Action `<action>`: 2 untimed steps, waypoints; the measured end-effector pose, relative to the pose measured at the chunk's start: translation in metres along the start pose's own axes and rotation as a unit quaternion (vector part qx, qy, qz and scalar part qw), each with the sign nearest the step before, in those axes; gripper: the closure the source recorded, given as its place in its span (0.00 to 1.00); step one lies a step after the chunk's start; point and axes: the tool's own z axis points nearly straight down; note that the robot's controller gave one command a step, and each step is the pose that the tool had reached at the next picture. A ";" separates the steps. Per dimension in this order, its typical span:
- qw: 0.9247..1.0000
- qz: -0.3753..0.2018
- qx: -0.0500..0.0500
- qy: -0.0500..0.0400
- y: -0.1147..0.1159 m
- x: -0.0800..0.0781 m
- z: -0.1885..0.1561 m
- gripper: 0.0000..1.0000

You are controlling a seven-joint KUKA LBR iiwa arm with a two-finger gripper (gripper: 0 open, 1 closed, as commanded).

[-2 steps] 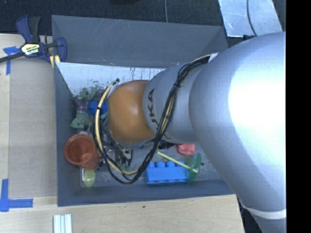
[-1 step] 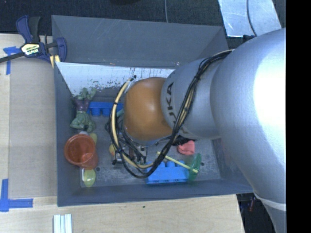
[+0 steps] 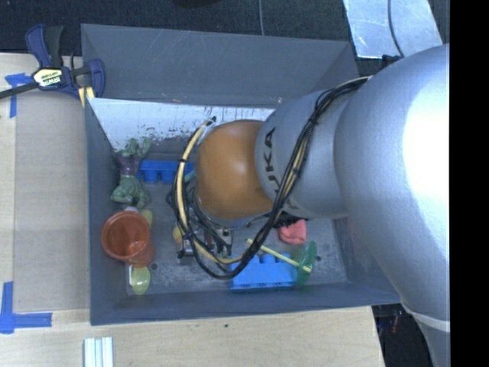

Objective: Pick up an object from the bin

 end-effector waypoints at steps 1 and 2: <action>1.000 0.027 0.000 -0.002 -0.014 0.000 -0.030 1.00; 1.000 -0.003 0.000 0.001 -0.045 0.005 -0.033 1.00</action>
Offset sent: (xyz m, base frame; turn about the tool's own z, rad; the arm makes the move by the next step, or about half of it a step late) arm -0.0086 -0.0427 0.0321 -0.0078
